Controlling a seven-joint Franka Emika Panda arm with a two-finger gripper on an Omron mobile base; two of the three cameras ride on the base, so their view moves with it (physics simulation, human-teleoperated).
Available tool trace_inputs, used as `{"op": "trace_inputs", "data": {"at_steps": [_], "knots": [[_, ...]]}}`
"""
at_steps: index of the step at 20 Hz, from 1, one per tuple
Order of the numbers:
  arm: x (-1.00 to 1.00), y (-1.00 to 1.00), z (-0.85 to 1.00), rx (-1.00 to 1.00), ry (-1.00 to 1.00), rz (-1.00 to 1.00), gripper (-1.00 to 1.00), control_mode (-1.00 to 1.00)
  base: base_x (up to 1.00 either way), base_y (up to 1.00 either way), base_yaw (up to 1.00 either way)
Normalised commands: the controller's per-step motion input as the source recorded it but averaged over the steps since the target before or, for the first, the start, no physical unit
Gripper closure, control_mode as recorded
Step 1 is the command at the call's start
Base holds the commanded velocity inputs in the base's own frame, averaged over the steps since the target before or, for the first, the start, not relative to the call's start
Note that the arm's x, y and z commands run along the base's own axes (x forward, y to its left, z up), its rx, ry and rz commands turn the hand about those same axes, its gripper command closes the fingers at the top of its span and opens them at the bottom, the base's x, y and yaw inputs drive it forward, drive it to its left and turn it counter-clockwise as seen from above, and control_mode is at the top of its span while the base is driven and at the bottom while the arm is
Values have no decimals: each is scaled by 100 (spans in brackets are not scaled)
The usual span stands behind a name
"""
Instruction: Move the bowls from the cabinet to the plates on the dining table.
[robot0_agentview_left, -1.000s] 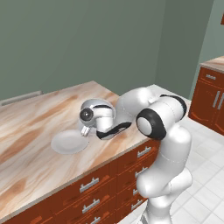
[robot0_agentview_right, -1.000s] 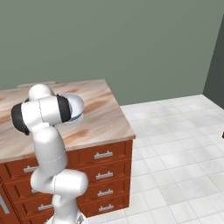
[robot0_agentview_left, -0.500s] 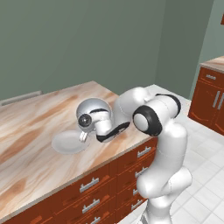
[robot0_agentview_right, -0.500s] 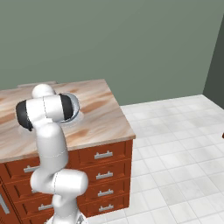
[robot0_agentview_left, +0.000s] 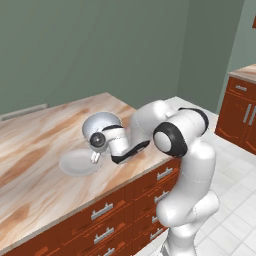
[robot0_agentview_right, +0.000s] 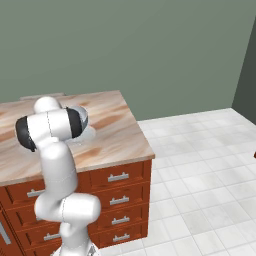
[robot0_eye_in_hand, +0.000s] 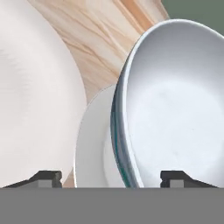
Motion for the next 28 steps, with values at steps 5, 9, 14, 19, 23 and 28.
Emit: {"op": "trace_inputs", "data": {"at_steps": [5, 9, 14, 19, 23, 28], "knots": [[-23, 0, 65, -1, 0, 5, -100, -100, 0, 0, 0], [-29, 1, 84, -2, 0, 6, -100, -100, 0, 0, 0], [-38, 3, 98, -4, 0, 5, -100, -100, 0, 0, 0], [-53, 8, 87, -3, 0, 3, -100, -100, 0, 0, 0], [-81, 1, 64, 3, -4, 0, -100, -100, 0, 0, 0], [-100, 0, 67, 33, -13, -1, -100, -100, 0, 0, 0]]}}
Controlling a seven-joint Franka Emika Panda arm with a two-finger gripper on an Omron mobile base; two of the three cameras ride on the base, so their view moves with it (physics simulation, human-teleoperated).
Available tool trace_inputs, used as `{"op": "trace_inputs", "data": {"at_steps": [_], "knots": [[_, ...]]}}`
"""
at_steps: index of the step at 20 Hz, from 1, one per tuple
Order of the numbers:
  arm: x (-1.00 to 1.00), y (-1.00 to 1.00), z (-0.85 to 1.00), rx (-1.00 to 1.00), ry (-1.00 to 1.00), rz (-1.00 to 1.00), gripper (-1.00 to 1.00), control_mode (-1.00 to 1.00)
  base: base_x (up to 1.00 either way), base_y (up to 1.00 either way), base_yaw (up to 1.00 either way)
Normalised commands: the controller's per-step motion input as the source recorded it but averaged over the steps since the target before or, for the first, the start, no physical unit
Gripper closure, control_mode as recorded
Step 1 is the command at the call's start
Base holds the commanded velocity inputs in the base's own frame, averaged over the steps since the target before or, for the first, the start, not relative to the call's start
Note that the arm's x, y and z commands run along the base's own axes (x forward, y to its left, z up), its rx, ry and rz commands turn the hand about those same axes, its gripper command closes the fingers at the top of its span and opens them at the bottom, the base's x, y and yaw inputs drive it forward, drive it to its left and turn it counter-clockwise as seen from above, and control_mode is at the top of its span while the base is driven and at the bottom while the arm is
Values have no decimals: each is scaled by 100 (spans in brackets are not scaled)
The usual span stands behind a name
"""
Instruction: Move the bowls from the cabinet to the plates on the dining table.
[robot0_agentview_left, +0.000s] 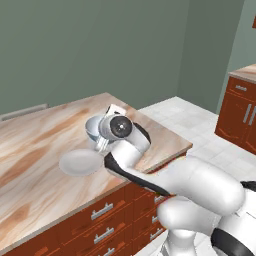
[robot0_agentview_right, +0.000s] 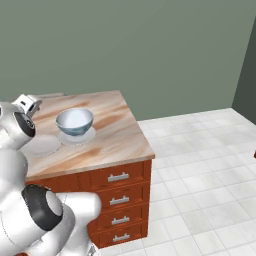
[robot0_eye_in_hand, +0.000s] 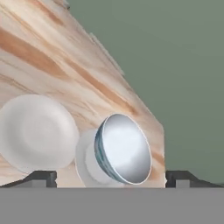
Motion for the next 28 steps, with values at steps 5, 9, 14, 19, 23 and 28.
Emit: {"op": "trace_inputs", "data": {"at_steps": [5, 9, 14, 19, 23, 28], "knots": [[-100, -3, 53, 54, -16, -7, -100, -100, 0, 0, 0], [-100, -19, 38, 55, -14, -8, -100, -100, 0, 0, 0], [-95, -21, 30, 55, -8, -8, -100, -100, 0, 0, 0], [-58, -15, 38, 53, -1, -13, -100, -100, 0, 0, 0], [-30, -7, 36, 50, 0, -18, -100, -100, 0, 0, 0], [-30, -3, 14, 51, 1, -20, -100, -100, 0, 0, 0]]}}
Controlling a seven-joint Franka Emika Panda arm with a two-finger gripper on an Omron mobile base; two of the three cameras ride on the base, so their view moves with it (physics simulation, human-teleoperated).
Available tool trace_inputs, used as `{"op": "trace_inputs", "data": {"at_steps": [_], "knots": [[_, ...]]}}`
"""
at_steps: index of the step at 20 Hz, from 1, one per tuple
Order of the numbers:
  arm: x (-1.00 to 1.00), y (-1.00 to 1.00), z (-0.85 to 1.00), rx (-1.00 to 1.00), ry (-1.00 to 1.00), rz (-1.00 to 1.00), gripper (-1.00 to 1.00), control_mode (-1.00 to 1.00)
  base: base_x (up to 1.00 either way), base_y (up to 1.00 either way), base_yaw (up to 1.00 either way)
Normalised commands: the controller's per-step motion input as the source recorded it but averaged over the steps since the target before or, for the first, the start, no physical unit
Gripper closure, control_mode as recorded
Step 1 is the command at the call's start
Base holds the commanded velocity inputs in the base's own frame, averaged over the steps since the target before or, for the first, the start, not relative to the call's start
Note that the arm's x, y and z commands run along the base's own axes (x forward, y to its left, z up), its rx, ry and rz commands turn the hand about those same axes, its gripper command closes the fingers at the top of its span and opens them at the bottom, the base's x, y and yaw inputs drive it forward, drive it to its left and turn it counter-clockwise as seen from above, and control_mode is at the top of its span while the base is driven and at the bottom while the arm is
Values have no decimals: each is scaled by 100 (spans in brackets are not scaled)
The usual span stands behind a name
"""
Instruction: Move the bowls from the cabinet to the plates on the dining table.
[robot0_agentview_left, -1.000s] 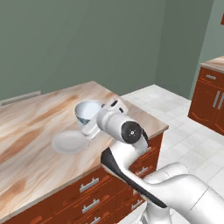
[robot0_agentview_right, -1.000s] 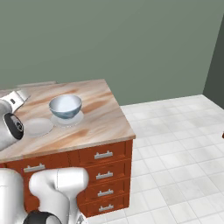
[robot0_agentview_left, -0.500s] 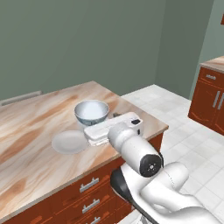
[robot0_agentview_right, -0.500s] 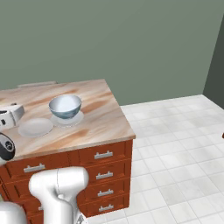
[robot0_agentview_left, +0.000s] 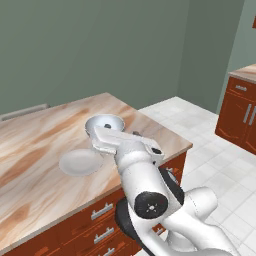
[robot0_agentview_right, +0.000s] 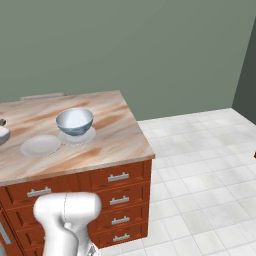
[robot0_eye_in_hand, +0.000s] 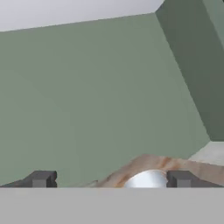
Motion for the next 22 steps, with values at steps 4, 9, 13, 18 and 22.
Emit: {"op": "trace_inputs", "data": {"at_steps": [4, 9, 13, 18, 22], "knots": [[-24, -4, 14, 47, 2, -21, -100, -100, 0, 0, 0], [-28, -33, 29, 46, 0, -18, -100, -100, 0, 0, 0], [-15, -14, 0, 34, 18, -9, -100, -100, 0, 0, 0], [-1, 0, -29, 14, 42, 0, -100, -100, 0, 0, 0], [0, 0, -39, 2, 58, 1, -100, -100, 0, 0, 0]]}}
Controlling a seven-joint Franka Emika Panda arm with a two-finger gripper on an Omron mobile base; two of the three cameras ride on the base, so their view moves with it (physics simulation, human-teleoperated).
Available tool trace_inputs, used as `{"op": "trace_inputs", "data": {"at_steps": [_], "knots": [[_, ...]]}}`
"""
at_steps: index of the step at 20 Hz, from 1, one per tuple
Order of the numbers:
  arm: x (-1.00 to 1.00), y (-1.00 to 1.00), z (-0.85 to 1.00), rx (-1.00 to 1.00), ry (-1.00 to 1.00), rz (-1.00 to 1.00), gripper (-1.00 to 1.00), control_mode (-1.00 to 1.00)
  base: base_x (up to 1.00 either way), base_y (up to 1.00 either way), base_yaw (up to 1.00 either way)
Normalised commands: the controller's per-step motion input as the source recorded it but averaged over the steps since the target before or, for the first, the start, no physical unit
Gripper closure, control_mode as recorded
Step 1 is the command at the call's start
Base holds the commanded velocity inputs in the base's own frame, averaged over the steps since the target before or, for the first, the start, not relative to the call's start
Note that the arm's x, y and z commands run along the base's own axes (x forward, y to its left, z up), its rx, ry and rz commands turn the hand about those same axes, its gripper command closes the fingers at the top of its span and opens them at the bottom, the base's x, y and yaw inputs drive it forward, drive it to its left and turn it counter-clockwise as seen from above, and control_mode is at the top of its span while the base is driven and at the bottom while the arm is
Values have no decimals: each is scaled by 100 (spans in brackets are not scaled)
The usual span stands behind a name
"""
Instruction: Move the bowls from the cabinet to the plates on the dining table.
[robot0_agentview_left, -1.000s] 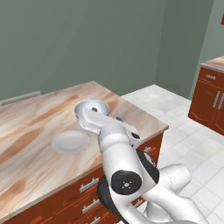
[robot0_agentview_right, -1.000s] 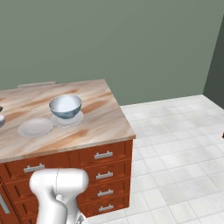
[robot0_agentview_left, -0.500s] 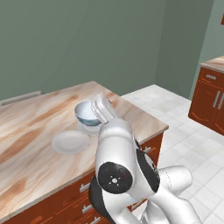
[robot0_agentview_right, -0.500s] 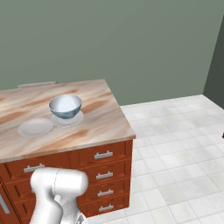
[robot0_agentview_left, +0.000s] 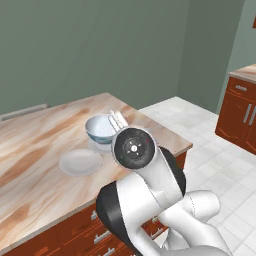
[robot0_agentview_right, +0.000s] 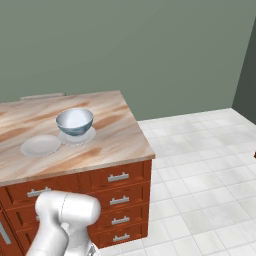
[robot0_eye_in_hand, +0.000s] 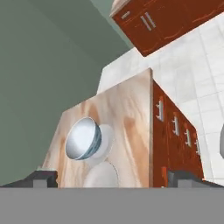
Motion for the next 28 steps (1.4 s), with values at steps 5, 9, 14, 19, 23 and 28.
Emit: {"op": "trace_inputs", "data": {"at_steps": [5, 9, 14, 19, 23, 28], "knots": [[-5, -12, -13, -3, 39, 14, -100, -100, 0, 0, 0], [-44, -31, -6, -19, 14, 47, -100, -100, 0, 0, 0], [-75, -56, -26, -8, 1, 67, -100, -100, 0, 0, 0], [-60, -70, -35, -4, 0, 65, -100, -100, 0, 0, 0], [-21, -76, -22, 0, 0, 53, -100, -100, 0, 0, 0], [-11, -76, -16, 0, 0, 49, -100, -100, 0, 0, 0]]}}
